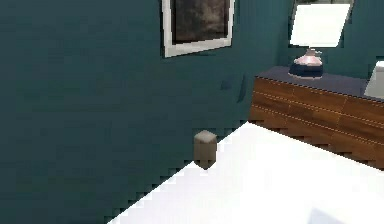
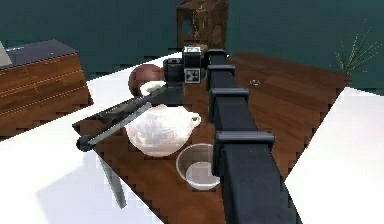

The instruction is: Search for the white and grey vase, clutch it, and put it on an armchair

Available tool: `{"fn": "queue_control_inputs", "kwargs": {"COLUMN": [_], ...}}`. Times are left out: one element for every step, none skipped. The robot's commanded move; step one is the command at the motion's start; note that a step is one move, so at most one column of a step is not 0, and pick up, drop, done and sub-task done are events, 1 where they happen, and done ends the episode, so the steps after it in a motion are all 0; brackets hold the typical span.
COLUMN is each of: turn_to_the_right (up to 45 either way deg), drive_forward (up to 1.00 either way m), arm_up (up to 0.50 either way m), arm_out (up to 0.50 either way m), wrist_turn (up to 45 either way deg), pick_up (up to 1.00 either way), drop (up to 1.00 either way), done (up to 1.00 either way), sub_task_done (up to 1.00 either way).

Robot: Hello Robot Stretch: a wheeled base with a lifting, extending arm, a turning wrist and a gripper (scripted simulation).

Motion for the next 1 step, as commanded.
{"fn": "queue_control_inputs", "kwargs": {"turn_to_the_right": [0.0], "drive_forward": [0.0], "arm_up": [0.0], "arm_out": [0.0], "wrist_turn": [45.0], "pick_up": [0.0], "drop": [0.0], "done": [0.0], "sub_task_done": [0.0]}}
